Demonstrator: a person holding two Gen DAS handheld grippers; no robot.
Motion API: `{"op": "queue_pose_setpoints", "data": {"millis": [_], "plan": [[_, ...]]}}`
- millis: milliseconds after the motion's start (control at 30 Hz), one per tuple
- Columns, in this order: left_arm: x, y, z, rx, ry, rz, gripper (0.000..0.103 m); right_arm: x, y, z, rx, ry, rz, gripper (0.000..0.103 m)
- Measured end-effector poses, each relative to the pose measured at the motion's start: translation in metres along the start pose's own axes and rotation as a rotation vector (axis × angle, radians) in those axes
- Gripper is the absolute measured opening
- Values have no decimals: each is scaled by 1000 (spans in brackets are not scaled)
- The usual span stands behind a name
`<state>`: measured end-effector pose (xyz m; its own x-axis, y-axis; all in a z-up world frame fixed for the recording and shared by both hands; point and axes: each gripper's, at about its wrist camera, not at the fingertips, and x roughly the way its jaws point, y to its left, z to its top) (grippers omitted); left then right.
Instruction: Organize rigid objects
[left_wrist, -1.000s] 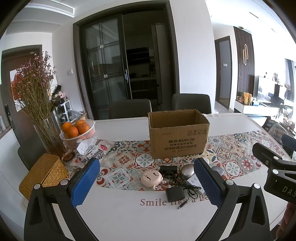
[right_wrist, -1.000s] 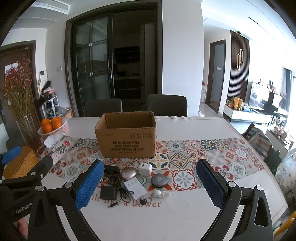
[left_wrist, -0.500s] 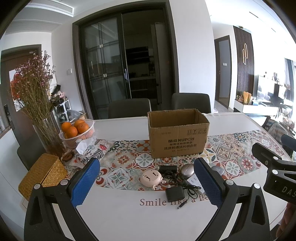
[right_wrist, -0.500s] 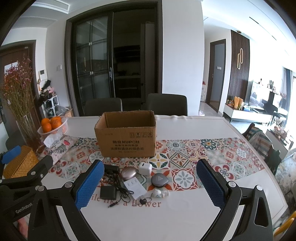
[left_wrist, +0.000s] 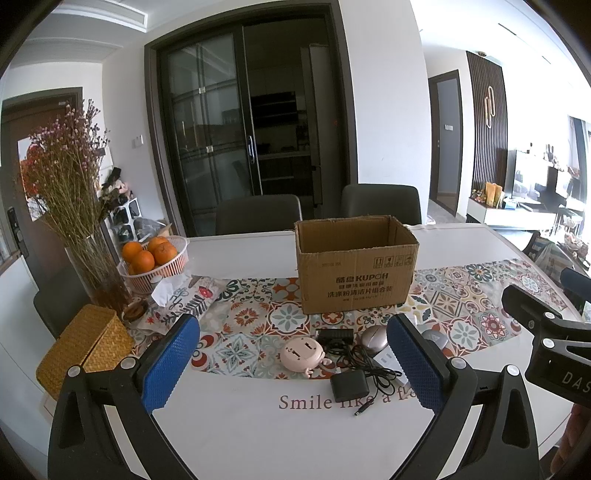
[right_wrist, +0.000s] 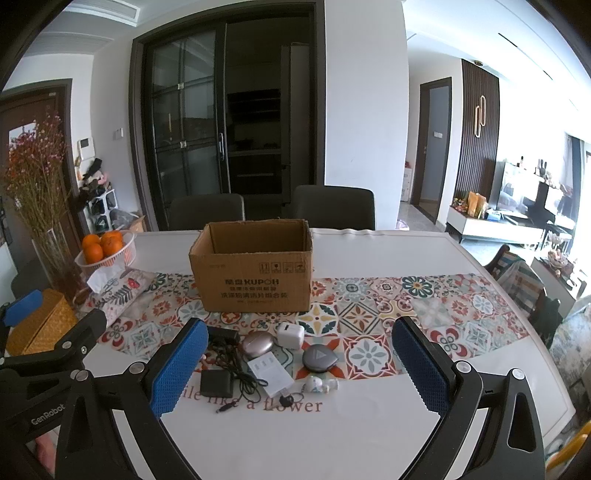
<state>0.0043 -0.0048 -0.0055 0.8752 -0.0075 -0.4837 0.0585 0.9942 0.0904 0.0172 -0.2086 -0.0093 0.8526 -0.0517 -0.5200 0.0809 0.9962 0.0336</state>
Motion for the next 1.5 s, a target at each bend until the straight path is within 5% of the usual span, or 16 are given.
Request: {"op": "queue_pose_setpoints", "data": {"millis": [1100, 1500], "plan": [[94, 17, -19, 38, 159, -23, 103, 101, 32, -29, -13, 202, 44, 100], [141, 17, -34, 34, 237, -43, 103, 158, 40, -44, -31, 359, 89, 93]]}}
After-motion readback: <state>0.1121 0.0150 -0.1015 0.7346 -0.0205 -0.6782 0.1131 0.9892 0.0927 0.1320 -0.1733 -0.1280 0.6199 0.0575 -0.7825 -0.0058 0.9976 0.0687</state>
